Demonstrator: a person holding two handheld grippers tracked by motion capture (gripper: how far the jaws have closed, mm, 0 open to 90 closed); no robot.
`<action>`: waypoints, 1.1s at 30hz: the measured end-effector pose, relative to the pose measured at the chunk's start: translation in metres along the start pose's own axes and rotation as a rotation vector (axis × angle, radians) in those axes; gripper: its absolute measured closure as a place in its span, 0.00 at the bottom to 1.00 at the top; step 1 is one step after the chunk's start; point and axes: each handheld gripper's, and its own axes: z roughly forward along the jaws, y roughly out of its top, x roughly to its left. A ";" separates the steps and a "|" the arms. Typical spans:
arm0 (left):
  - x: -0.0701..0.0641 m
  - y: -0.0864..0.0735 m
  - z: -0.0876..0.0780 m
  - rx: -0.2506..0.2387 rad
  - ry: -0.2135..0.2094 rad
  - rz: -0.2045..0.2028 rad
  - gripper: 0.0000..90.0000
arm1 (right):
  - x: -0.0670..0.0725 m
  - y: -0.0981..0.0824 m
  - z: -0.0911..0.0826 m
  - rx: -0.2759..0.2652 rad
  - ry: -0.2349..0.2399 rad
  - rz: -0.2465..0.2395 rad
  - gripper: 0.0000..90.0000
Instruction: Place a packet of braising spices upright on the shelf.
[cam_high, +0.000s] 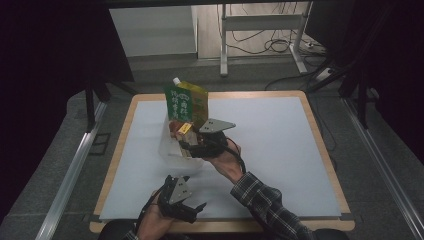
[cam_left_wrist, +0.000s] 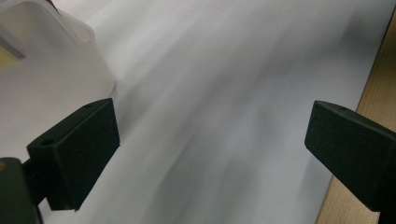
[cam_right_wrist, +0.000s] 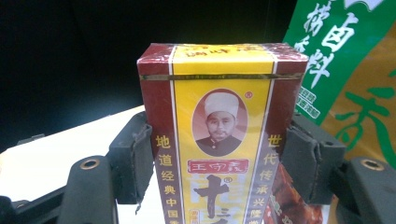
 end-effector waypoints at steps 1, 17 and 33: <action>0.000 0.000 0.000 0.000 0.000 0.000 0.04 | 0.000 0.000 -0.001 0.001 -0.001 0.006 0.36; 0.000 0.000 0.000 -0.003 0.002 -0.004 0.04 | -0.001 0.003 -0.007 0.032 -0.031 0.035 0.36; 0.000 0.000 0.001 0.006 0.004 0.004 0.04 | -0.004 -0.005 -0.007 0.044 -0.047 0.073 0.36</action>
